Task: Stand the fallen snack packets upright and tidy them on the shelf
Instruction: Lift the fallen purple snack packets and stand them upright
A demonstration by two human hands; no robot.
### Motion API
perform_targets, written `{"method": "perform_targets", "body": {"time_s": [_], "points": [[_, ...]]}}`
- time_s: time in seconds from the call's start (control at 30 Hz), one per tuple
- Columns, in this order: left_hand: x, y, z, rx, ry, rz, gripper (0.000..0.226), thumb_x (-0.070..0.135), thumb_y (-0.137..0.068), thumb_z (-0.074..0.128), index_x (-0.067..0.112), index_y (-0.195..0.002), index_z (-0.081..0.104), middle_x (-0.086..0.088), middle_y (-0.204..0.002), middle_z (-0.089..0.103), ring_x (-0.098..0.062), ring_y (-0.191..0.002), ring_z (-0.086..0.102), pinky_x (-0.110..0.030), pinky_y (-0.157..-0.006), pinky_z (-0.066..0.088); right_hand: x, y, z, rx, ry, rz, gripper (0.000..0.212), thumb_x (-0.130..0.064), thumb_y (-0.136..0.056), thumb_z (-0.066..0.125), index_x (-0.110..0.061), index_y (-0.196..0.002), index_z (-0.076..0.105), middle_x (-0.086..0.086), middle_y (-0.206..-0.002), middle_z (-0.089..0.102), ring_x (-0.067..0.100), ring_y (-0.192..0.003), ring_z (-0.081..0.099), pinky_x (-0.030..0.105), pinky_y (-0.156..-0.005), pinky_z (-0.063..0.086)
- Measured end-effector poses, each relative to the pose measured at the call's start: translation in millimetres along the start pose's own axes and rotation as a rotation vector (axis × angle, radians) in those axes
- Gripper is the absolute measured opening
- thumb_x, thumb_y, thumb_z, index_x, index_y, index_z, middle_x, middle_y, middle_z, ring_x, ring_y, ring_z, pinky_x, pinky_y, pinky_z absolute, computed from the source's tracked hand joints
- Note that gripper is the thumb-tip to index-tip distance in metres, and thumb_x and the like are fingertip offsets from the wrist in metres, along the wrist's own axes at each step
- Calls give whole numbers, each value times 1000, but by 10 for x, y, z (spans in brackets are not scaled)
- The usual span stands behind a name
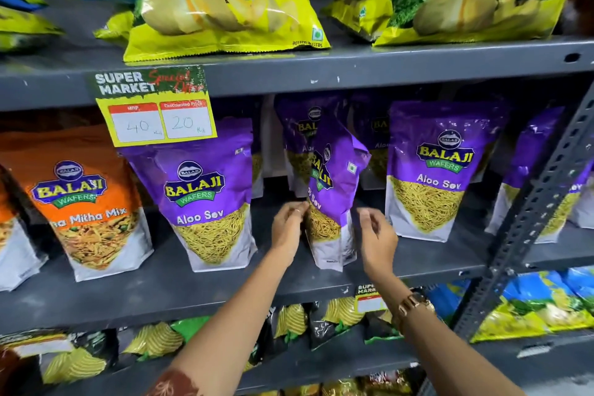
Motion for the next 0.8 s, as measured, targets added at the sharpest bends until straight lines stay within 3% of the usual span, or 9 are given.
{"method": "perform_targets", "body": {"time_s": [0.1,0.17,0.23,0.3,0.4,0.47,0.57,0.67,0.8], "points": [[40,-77,155,-123,105,-138,29,28,-91,44,19,-117,54,3,-102,56,-14,-98,48,-29,-80,38,-61,256,-32,-125,41,-226,15,-42,-82,47,-33,-91,54,0,-87,60,2,-78,55,23,-71,43],[23,-98,223,-221,151,-188,39,34,-92,40,15,-124,51,-1,-113,59,-16,-104,53,-27,-80,43,-83,350,17,-276,158,-341,27,-44,-80,50,-30,-102,49,-1,-94,55,8,-83,52,18,-74,40],[-13,-108,188,-158,167,-166,38,31,-91,46,9,-120,55,-10,-119,61,-23,-108,57,-31,-88,46,-77,277,39,-323,231,-380,34,-41,-79,52,-22,-107,48,-4,-96,53,9,-87,49,19,-75,38],[-43,-76,81,16,76,-62,33,27,-87,56,5,-111,59,-15,-109,67,-24,-100,60,-29,-93,45,-36,113,9,-308,196,-294,29,-25,-79,52,-13,-106,53,-2,-90,55,13,-83,50,30,-76,39],[-87,141,-18,254,-93,132,30,30,-81,64,5,-98,62,-4,-73,62,-15,-69,55,-29,-73,45,136,-153,-37,-356,171,-62,17,-9,-84,50,-10,-100,56,3,-87,61,20,-82,53,31,-74,38],[-131,232,21,309,-195,237,40,35,-76,65,5,-102,59,-15,-88,62,-28,-81,56,-39,-79,44,251,-233,-24,-338,191,24,21,-10,-88,50,-10,-109,55,4,-101,62,18,-94,55,26,-80,37],[-177,169,65,268,-230,238,59,32,-76,69,1,-121,45,-21,-125,48,-31,-113,47,-33,-93,35,351,-169,27,-275,1,169,21,-11,-90,51,-8,-111,54,5,-104,62,20,-99,56,16,-83,38],[-336,93,41,99,-127,140,78,44,-74,68,10,-134,34,-12,-138,45,-26,-125,45,-37,-106,35,415,-63,72,-317,-127,188,11,-17,-89,54,-16,-100,56,-8,-94,64,11,-90,57,2,-70,41],[-505,97,-6,-42,-134,131,81,54,-62,71,20,-129,44,-1,-126,58,-16,-118,54,-34,-101,43,425,-61,156,-399,-251,217,17,-15,-90,51,-16,-107,52,1,-104,63,15,-99,58,22,-90,44]]}}
Point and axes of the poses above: each hand's wrist, its own y-axis away from the middle knuckle, its own z-axis out of the palm, x = y × z, the point moved 4 cm from there along -y, towards the middle knuckle
